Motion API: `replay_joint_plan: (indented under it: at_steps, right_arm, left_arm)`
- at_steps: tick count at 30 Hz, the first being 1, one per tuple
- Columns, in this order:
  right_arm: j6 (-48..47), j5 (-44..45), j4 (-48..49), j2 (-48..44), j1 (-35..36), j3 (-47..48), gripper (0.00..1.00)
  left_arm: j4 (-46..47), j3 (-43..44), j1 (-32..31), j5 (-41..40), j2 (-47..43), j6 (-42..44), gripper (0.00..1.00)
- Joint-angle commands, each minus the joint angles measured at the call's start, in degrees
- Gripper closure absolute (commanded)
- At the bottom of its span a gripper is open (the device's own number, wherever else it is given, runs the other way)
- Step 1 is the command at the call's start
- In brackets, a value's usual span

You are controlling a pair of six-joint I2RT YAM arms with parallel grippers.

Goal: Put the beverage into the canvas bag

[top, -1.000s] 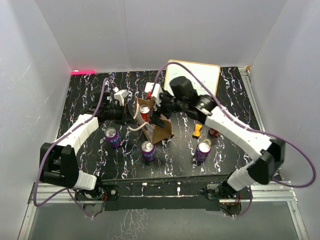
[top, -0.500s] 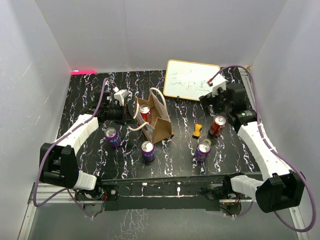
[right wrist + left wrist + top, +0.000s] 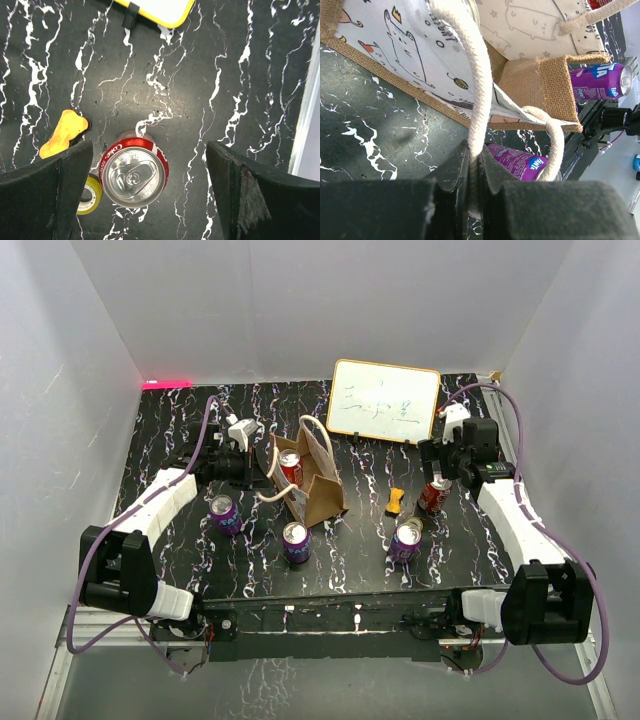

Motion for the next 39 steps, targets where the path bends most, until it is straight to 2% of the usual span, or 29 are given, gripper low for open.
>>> replay_joint_plan:
  at_steps: [1, 7, 13, 16, 27, 30, 33, 37, 38, 39]
  right_arm:
    - [0.4, -0.2, 1.5, 1.8, 0.0, -0.4, 0.0]
    - [-1.3, -6.2, -2.4, 5.3, -3.5, -0.5, 0.03]
    - [-1.9, -9.1, -3.9, 6.2, -4.1, -0.5, 0.11]
    - [-2.0, -9.3, -4.7, 6.3, -4.1, -0.5, 0.14]
    - [-2.6, -8.5, -5.6, 4.2, -4.1, -1.7, 0.15]
    - [-2.8, -8.3, -5.6, 4.4, -4.1, -1.7, 0.18]
    - [-3.1, -8.3, -5.7, 4.5, -4.1, -1.4, 0.26]
    - [-4.6, -11.8, -7.3, 3.3, -4.0, 1.2, 0.44]
    - [-5.0, -13.4, -7.4, 2.2, -4.1, 2.7, 0.61]
    - [-5.1, -13.8, -7.5, 1.7, -4.0, 3.5, 0.72]
  left_arm:
    - [-0.3, 1.4, 0.2, 1.2, -2.1, 0.9, 1.0]
    - [-0.2, 1.5, 0.3, 2.1, -2.1, 0.8, 1.0]
    - [-0.3, 1.7, 0.2, 1.7, -2.1, 1.0, 1.0]
    - [-0.3, 1.5, 0.3, 1.4, -2.1, 1.1, 1.0]
    - [-0.7, 2.0, 0.2, 1.4, -1.8, 1.1, 1.0]
    - [-0.6, 1.9, 0.2, 1.3, -1.7, 1.1, 1.0]
    - [-0.8, 2.3, 0.3, 1.3, -1.3, 1.0, 1.0]
    - [-1.1, 3.1, 0.3, 1.3, -0.4, 0.4, 1.0]
    - [-1.2, 3.4, 0.2, 1.7, 0.1, 0.2, 1.0]
    - [-1.3, 3.6, 0.2, 1.9, 0.3, 0.2, 1.0]
